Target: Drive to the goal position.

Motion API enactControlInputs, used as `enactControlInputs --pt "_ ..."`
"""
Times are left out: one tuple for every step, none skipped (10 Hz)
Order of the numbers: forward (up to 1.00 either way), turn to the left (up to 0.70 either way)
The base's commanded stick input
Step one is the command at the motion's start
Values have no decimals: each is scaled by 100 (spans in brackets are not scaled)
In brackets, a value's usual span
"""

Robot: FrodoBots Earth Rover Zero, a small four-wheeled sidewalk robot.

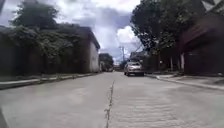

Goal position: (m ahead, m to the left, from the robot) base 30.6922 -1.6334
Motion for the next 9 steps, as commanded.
enactControlInputs --pt "70 0" --pt "70 0" --pt "70 0" --pt "70 0" --pt "70 0" --pt "70 0" --pt "70 0" --pt "70 0" --pt "70 0"
